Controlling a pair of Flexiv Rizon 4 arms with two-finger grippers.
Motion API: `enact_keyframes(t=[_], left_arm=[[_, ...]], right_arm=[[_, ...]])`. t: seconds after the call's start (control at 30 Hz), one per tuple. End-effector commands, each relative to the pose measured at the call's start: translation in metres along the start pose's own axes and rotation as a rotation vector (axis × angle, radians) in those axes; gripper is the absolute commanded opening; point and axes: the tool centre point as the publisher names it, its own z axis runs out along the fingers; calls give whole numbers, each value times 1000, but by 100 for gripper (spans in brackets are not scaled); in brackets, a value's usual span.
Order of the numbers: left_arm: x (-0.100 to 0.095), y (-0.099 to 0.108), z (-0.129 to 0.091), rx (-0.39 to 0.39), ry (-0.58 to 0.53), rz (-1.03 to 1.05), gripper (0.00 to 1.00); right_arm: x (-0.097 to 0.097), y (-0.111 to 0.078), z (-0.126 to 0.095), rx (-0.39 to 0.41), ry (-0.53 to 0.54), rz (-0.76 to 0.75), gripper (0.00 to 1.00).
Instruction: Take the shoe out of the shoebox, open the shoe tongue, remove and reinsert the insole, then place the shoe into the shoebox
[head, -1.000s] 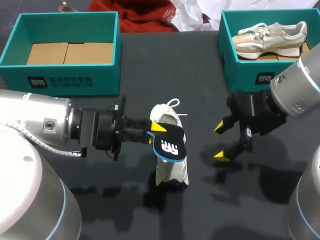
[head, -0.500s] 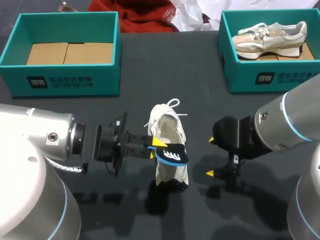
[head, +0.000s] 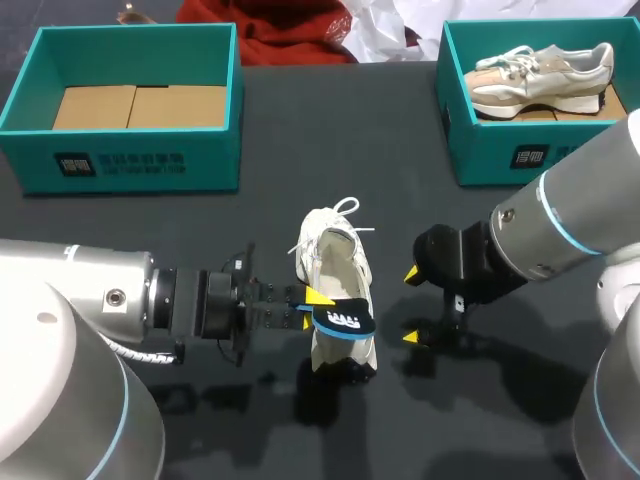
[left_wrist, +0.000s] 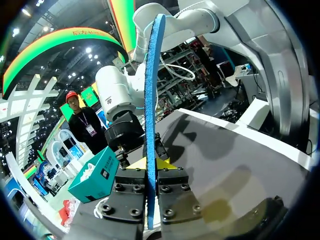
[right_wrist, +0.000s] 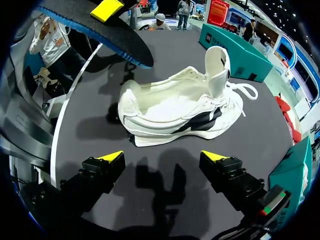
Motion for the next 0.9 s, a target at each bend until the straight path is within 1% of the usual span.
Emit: enact_keyframes(t=[0.03, 0.23, 0.47, 0.6, 0.9], left_arm=[[-3, 12, 14, 11, -12, -3, 0], [-6, 19, 19, 8, -19, -3, 0], [-8, 19, 24, 8, -6, 0, 0], [-8, 18, 25, 18, 3, 8, 0], [-6, 24, 30, 42, 14, 15, 0]], right_arm=[[-8, 9, 23, 24, 9, 3, 100], [-11, 10, 29, 45, 13, 13, 100], [-11, 14, 32, 102, 21, 21, 100], [-10, 14, 33, 106, 28, 28, 100], [-10, 12, 36, 120, 39, 40, 100]])
